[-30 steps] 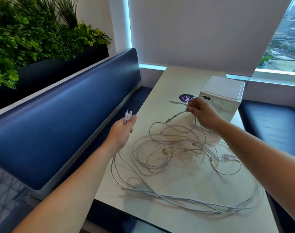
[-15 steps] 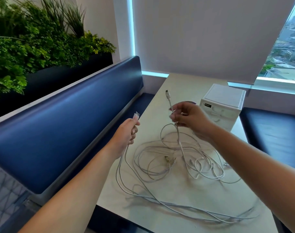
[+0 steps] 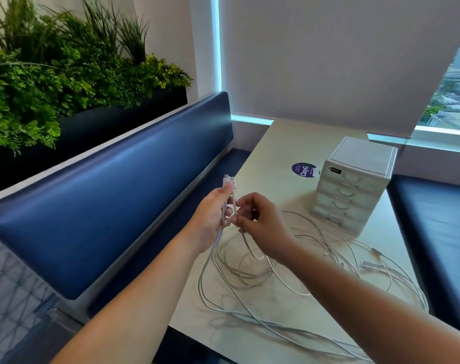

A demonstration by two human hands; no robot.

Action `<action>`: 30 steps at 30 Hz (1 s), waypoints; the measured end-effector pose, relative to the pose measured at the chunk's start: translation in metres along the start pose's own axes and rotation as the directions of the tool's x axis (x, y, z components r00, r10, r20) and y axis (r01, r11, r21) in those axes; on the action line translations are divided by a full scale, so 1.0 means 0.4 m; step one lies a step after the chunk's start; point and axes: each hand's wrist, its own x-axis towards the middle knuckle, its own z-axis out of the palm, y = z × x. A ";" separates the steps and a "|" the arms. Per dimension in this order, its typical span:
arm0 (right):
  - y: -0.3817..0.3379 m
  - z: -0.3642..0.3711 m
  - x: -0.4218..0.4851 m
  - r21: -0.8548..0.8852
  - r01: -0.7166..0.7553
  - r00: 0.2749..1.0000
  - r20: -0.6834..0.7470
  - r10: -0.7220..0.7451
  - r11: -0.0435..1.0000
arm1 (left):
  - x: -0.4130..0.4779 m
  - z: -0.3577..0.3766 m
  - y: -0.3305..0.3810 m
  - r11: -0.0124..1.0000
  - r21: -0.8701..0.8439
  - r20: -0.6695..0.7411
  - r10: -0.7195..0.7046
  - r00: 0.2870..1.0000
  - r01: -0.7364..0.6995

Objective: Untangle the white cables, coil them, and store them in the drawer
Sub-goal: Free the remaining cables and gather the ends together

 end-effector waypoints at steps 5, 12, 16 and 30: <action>0.010 0.017 -0.002 -0.032 0.000 1.000 -0.009 0.000 0.999 | -0.015 0.004 -0.004 0.989 0.140 0.012 0.054 0.998 -0.055; 0.050 0.023 -0.037 -0.119 -0.069 0.976 0.198 0.092 0.990 | -0.015 0.005 0.003 0.979 0.148 -0.090 0.152 0.984 -0.138; 0.073 0.032 -0.052 -0.130 0.021 0.988 0.157 0.000 0.991 | -0.018 0.014 0.010 0.985 -0.053 -0.039 0.163 0.986 -0.165; 0.144 -0.073 -0.074 -0.641 0.132 0.967 0.249 0.043 0.756 | -0.001 -0.117 0.158 0.877 -0.006 -0.509 0.410 0.757 -0.480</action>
